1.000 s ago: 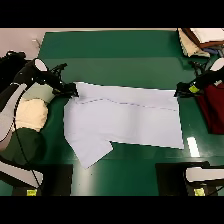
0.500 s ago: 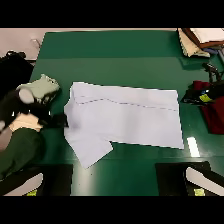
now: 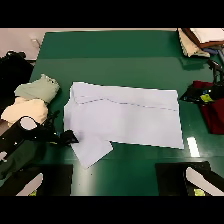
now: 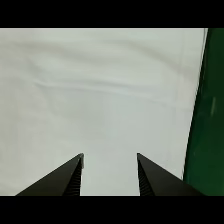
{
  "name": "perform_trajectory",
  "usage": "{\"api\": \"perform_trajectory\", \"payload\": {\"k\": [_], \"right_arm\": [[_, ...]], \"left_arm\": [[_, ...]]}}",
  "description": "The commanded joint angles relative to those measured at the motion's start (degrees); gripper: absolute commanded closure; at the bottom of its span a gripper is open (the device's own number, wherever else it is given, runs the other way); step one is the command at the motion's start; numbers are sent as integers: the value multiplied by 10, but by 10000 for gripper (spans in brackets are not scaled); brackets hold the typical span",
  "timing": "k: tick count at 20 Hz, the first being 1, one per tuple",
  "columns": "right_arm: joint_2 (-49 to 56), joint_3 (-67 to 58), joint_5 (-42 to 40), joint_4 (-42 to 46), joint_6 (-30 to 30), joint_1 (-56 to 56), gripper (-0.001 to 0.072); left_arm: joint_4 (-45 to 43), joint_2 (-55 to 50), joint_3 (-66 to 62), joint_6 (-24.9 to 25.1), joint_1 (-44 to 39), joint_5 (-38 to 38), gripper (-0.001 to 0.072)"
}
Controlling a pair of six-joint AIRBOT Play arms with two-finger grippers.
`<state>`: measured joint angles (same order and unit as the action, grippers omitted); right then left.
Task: Fold the shirts.
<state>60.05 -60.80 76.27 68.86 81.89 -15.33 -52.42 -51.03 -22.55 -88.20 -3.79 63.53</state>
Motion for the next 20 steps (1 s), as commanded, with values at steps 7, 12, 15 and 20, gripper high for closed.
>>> {"api": "perform_trajectory", "payload": {"k": [7, 12, 15, 20], "right_arm": [[-3, 139, 136, 121, -10, -152, 190], [-3, 306, 74, 73, -36, -226, 260], [6, 338, 48, 56, -39, -201, 264], [29, 308, 23, 42, -39, -133, 574]], "left_arm": [[5, 5, -69, 31, -16, 20, 689], [-2, 5, -76, 32, -16, 15, 689], [-13, 5, -76, 32, -16, 14, 689], [-24, 5, -80, 32, -16, 28, 691]]}}
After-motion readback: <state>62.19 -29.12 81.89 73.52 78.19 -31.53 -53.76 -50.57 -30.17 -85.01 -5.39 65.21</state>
